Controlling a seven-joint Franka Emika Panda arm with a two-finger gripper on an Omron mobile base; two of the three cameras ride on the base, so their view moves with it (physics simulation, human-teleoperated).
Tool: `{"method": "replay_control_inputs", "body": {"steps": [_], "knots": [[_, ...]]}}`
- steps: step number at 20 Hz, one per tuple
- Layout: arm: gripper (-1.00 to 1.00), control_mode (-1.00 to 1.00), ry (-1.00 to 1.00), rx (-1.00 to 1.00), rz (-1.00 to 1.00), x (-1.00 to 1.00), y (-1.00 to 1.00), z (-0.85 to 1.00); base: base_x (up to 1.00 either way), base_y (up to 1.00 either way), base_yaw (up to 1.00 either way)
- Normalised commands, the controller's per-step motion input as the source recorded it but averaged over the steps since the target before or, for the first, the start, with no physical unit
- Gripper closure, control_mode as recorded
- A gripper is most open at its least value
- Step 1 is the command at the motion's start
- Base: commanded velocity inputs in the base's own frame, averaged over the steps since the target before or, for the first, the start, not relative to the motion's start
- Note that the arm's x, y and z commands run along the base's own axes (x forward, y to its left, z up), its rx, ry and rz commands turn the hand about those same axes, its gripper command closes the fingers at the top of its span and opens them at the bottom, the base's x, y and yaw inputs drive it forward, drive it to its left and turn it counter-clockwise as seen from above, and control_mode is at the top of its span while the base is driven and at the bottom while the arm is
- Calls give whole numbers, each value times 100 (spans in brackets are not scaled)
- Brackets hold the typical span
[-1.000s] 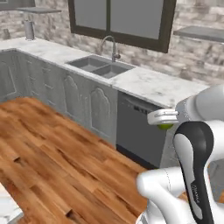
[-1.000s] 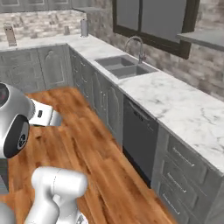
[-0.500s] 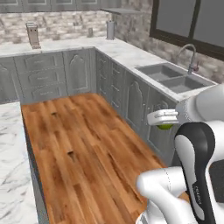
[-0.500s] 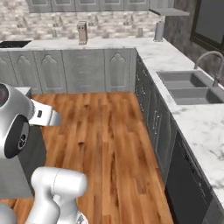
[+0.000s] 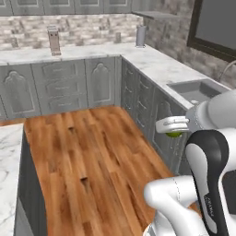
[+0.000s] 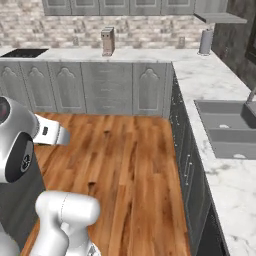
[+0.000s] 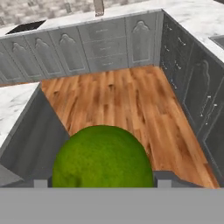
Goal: Grab the lemon and lime from the fridge, place them in the blender, close the lid, and turn on the blender to create a marinade.
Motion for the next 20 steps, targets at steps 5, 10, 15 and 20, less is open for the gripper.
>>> {"method": "replay_control_inputs", "body": {"steps": [5, 10, 15, 20], "knots": [[100, 100, 0, 0, 0, 0, 0, 0, 100, -12, 12], [100, 100, 0, 0, 0, 0, 0, 0, 100, 0, 8], [100, 100, 0, 0, 0, 0, 0, 0, 100, 0, 13], [100, 100, 0, 0, 0, 0, 0, 0, 100, -3, 38]]}}
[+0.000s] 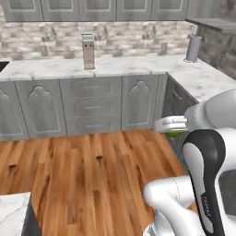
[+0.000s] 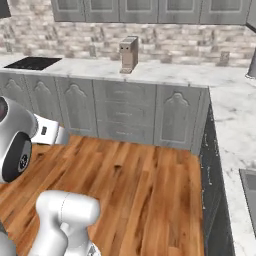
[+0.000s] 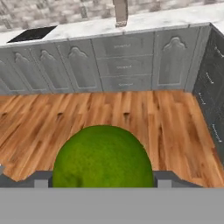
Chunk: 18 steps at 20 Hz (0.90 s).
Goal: Grab the lemon and lime from the fridge, place them in the blender, close the lid, and turn on the blender to create a marinade.
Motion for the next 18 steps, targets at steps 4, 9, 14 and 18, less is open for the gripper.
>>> {"method": "replay_control_inputs", "body": {"steps": [4, 9, 14, 18], "knots": [[100, 100, 0, 0, 0, 0, 0, 0, 100, -15, 63], [100, 100, 0, 0, 0, 0, 0, 0, 100, -19, 61], [100, 100, 0, 0, 0, 0, 0, 0, 100, -21, 60], [100, 100, 0, 0, 0, 0, 0, 0, 100, -29, 59]]}}
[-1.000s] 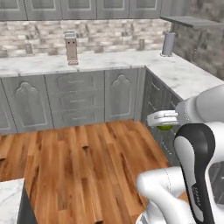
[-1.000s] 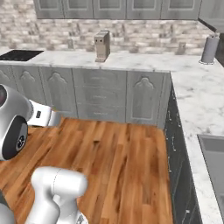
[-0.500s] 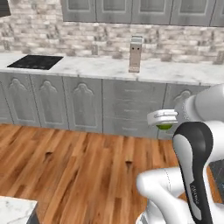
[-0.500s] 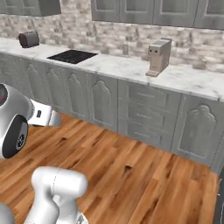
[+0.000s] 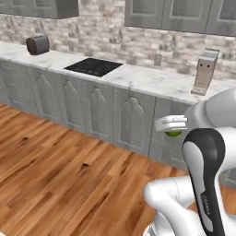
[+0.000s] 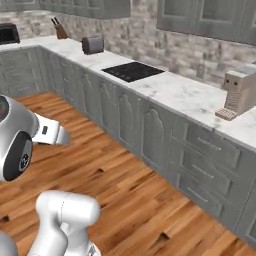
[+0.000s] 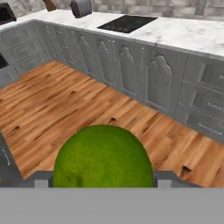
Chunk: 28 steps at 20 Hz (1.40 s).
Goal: Grab the lemon and lime from the fridge, place them in the blender, close the lid, and turn on the blender to create a marinade.
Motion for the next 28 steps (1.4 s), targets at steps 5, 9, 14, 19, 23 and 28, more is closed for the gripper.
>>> {"method": "replay_control_inputs", "body": {"steps": [5, 9, 14, 19, 23, 28], "knots": [[100, 100, 0, 0, 0, 0, 0, 0, 100, -26, 57], [100, 100, 0, 0, 0, 0, 0, 0, 100, -18, 67], [100, 100, 0, 0, 0, 0, 0, 0, 100, -15, 69], [100, 100, 0, 0, 0, 0, 0, 0, 100, -16, 67], [100, 100, 0, 0, 0, 0, 0, 0, 100, -16, 64], [100, 100, 0, 0, 0, 0, 0, 0, 100, -16, 63]]}}
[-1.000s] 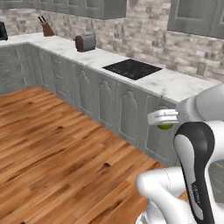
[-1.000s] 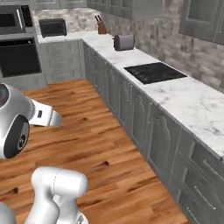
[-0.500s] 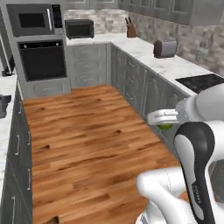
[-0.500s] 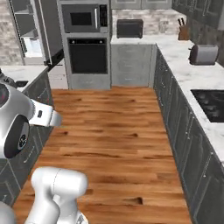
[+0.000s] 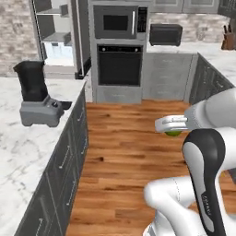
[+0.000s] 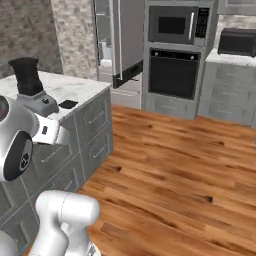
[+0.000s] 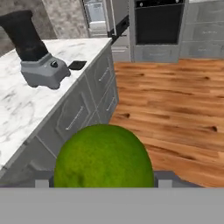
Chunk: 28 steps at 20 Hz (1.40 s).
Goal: Grab the lemon and lime from the fridge, place them in the blender, close the lid, and turn on the blender to create a marinade.
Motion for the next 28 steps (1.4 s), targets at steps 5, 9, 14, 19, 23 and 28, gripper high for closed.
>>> {"method": "replay_control_inputs", "body": {"steps": [5, 9, 14, 19, 23, 28], "knots": [[100, 100, 0, 0, 0, 0, 0, 0, 100, -17, 62], [100, 100, 0, 0, 0, 0, 0, 0, 100, -20, 62], [100, 100, 0, 0, 0, 0, 0, 0, 100, -23, 64], [100, 100, 0, 0, 0, 0, 0, 0, 100, -23, 74], [100, 100, 0, 0, 0, 0, 0, 0, 87, -47, 75], [100, 100, 0, 0, 0, 0, 0, 0, 57, -70, 68]]}}
